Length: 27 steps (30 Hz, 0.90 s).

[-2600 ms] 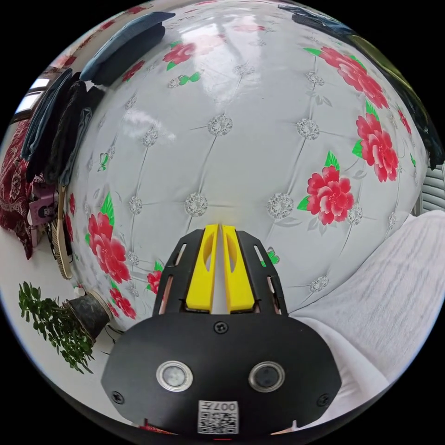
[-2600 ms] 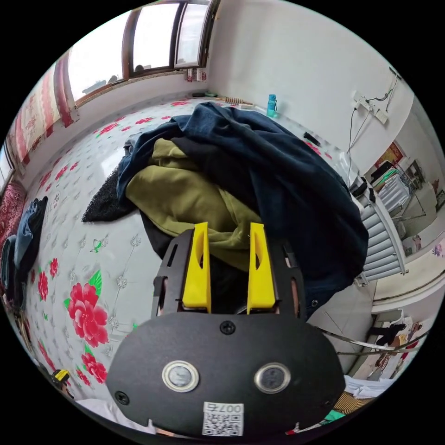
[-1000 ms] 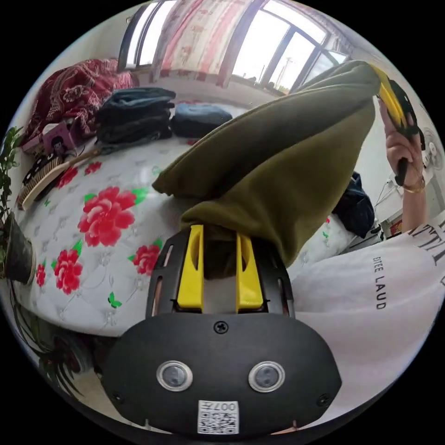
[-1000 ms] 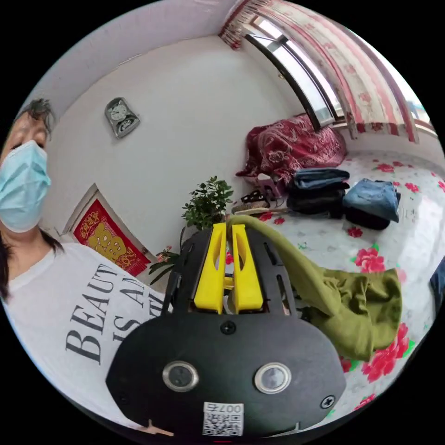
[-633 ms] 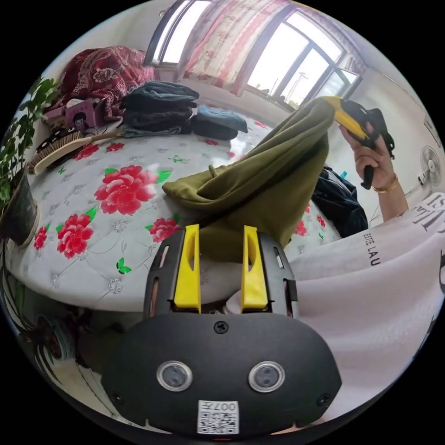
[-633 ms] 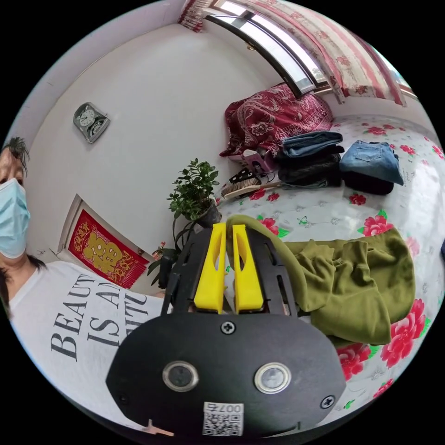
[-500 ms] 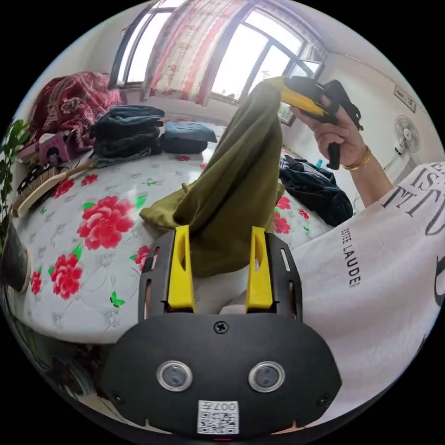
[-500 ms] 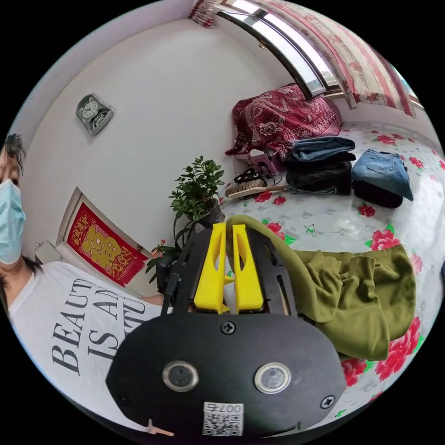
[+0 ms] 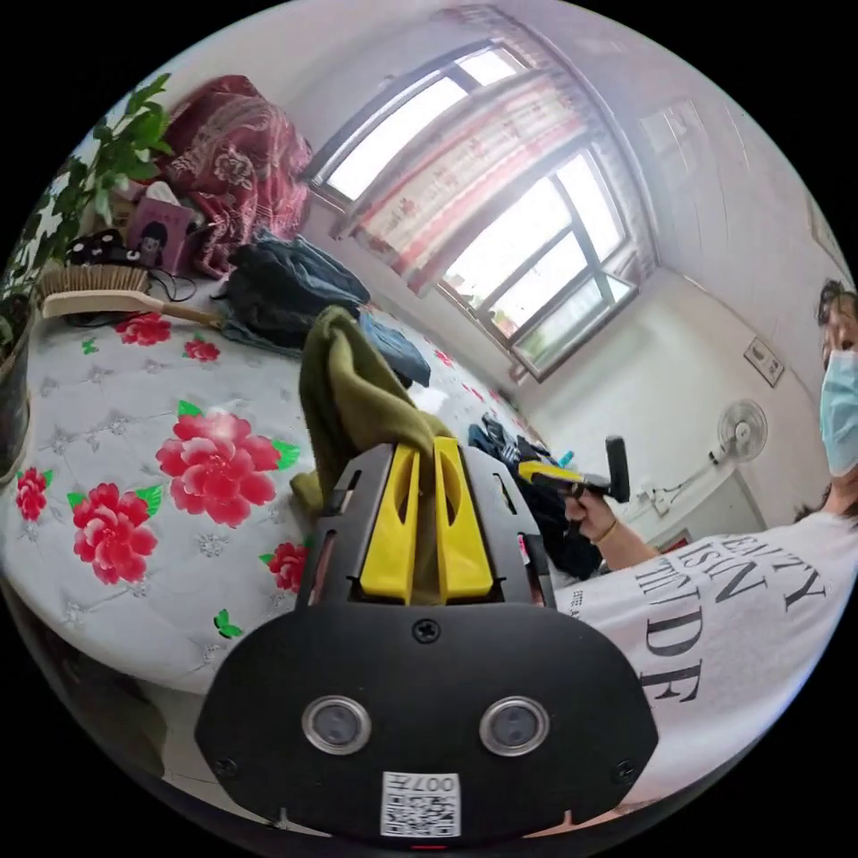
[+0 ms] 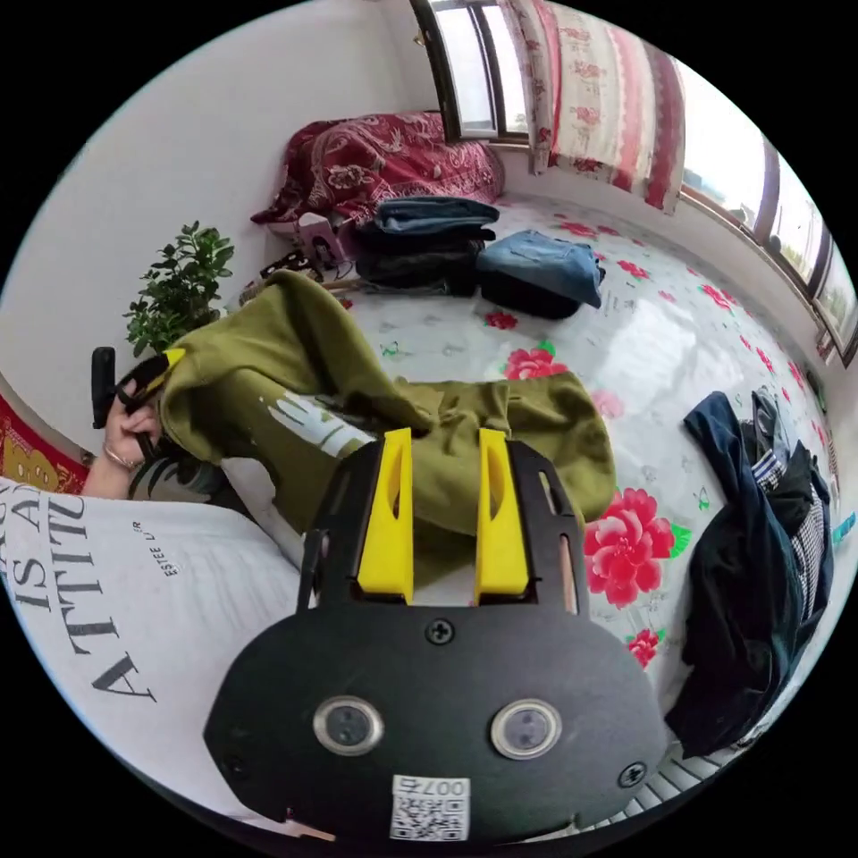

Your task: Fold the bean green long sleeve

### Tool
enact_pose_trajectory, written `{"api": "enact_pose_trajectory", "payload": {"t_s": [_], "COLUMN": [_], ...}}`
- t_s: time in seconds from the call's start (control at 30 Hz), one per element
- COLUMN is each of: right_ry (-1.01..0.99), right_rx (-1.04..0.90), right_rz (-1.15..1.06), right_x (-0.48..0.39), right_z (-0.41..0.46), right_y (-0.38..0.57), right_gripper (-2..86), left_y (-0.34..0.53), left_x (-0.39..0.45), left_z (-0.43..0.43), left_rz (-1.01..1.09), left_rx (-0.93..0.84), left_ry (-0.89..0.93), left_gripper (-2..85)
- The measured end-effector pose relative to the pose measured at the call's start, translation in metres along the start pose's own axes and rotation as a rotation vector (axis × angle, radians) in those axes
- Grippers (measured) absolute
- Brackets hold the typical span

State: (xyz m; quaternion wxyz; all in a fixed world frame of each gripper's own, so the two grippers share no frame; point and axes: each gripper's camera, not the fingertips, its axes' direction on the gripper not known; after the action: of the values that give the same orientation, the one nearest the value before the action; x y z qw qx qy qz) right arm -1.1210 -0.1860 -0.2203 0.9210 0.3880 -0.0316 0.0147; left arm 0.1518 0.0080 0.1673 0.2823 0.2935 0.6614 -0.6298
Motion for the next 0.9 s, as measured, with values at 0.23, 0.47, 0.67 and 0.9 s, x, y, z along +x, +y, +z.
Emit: {"api": "enact_pose_trajectory", "payload": {"t_s": [0.23,0.47,0.67,0.9], "right_ry": [0.062,-0.170,-0.133,0.021], "right_rx": [-0.250,-0.549,-0.204,0.301], "right_rz": [-0.099,-0.376,-0.655,-0.941], "right_x": [-0.028,-0.086,-0.130,-0.211], "right_z": [0.130,0.167,0.039,-0.054], "right_y": [0.005,0.028,0.009,-0.015], "right_gripper": [7.4,4.2,7.8,10.3], "left_y": [-0.015,-0.014,-0.030,-0.056], "left_x": [-0.022,-0.009,0.017,0.090], "left_z": [-0.050,-0.064,-0.067,-0.027], "left_rz": [-0.129,-0.155,-0.076,0.111], "left_rx": [0.110,0.145,0.096,-0.077], "left_ry": [-0.076,-0.044,-0.014,0.139], "left_gripper": [0.0,-0.1,0.0,0.9]}}
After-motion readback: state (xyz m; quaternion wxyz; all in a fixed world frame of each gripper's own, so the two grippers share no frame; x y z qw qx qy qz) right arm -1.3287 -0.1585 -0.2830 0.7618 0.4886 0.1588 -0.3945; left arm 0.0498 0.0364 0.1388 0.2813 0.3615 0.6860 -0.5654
